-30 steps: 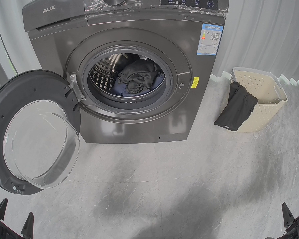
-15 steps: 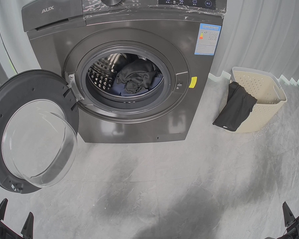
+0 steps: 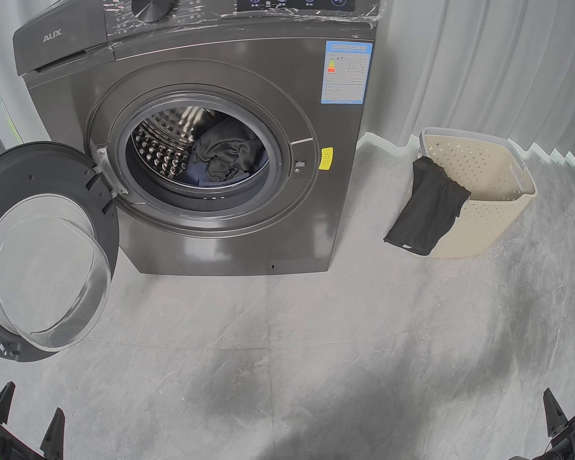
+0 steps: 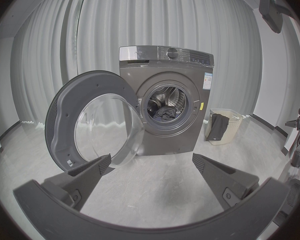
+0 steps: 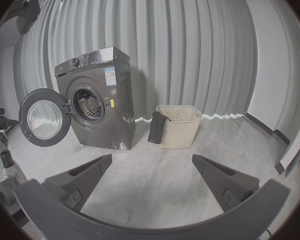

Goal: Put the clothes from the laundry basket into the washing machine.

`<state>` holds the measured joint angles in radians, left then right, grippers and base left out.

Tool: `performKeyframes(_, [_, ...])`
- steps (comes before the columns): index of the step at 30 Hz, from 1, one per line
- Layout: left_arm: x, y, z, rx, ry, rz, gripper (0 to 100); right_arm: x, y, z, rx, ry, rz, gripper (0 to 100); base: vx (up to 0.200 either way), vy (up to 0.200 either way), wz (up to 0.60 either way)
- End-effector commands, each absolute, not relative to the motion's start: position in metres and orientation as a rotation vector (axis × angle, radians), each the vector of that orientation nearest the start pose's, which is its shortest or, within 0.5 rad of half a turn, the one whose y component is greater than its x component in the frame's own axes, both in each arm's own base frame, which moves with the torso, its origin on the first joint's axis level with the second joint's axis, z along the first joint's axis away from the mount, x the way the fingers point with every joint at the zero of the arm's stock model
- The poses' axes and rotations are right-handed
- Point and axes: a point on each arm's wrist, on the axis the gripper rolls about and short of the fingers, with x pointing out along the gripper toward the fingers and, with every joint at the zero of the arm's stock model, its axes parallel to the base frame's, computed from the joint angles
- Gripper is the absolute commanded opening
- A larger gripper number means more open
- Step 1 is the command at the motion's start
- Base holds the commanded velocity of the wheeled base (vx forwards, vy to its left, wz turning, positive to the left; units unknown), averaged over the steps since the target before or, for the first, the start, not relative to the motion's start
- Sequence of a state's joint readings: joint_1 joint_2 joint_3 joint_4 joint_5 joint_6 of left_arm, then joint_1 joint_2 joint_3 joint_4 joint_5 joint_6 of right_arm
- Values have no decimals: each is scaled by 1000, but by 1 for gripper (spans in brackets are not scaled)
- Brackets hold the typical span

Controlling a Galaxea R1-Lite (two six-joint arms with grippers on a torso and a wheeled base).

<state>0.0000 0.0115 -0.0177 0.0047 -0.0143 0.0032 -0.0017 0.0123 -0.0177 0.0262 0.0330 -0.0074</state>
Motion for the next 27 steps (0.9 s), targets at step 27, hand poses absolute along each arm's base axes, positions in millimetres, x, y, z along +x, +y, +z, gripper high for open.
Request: performKeyframes(27, [-23, 0, 76, -26, 2, -9, 100, -23, 1, 75, -7, 18, 32, 100, 141, 0, 0])
